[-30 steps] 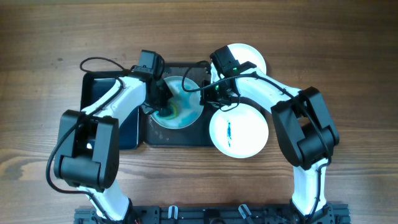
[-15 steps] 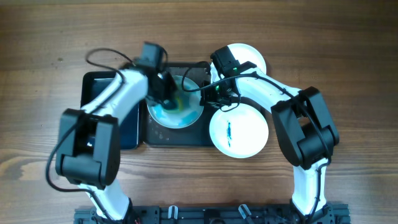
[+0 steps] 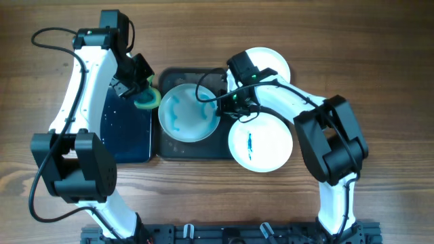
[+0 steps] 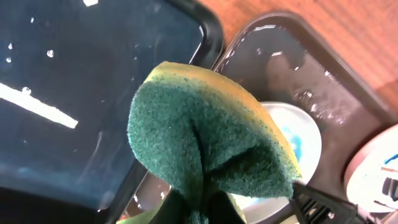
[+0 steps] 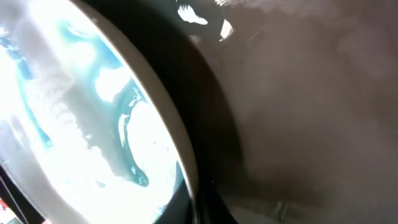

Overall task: Clean dirty plates on tray and stack at the side
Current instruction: 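Lift the sponge away from the plate with the left gripper, then lift the cleaned plate with the right gripper and carry it right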

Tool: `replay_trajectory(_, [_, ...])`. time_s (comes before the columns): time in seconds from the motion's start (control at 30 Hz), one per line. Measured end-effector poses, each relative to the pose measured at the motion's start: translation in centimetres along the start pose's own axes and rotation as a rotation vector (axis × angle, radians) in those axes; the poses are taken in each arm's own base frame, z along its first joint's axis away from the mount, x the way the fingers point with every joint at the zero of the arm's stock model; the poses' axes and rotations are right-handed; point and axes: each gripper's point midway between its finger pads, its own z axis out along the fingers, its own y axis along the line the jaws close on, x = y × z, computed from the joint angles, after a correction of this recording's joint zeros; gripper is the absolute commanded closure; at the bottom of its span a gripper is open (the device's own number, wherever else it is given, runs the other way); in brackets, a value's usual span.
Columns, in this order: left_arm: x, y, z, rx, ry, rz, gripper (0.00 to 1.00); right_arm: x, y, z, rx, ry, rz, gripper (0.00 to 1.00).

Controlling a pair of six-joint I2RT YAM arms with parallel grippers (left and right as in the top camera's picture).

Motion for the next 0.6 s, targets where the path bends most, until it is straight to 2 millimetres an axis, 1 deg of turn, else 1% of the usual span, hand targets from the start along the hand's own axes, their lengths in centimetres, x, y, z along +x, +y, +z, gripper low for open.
replay_trajectory(0.03, [0.1, 0.1, 0.0, -0.004, 0.006, 0.005, 0.96, 0.0, 0.2, 0.1, -0.001, -0.002, -0.008, 0.96])
replay_trajectory(0.17, [0.2, 0.2, 0.0, -0.007, 0.011, 0.015, 0.96, 0.3, 0.5, 0.4, 0.008, -0.002, -0.024, 0.96])
replay_trajectory(0.27, [0.2, 0.2, 0.0, -0.007, 0.011, 0.019, 0.96, 0.8, 0.3, 0.3, 0.018, 0.017, -0.018, 0.96])
replay_trajectory(0.33, [0.2, 0.2, 0.0, -0.007, 0.010, 0.019, 0.96, 1.3, -0.2, -0.1, 0.053, 0.027, -0.013, 0.96])
replay_trajectory(0.4, [0.2, 0.2, 0.0, -0.007, 0.010, 0.019, 0.96, 1.6, -0.9, -0.9, 0.123, 0.015, -0.016, 0.96])
replay_trajectory(0.5, [0.1, 0.3, 0.0, -0.015, 0.005, 0.020, 0.96, 1.8, -1.4, -3.1, 0.242, -0.038, -0.044, 0.96])
replay_trajectory(0.57, [0.0, 0.5, 0.0, -0.025, -0.003, 0.019, 0.96, 1.7, -1.0, -5.5, 0.328, -0.111, -0.083, 0.96])
replay_trajectory(0.6, [-0.1, 0.6, 0.0, -0.029, -0.006, 0.019, 0.96, 1.7, -0.7, -7.0, 0.378, -0.160, -0.110, 0.96])
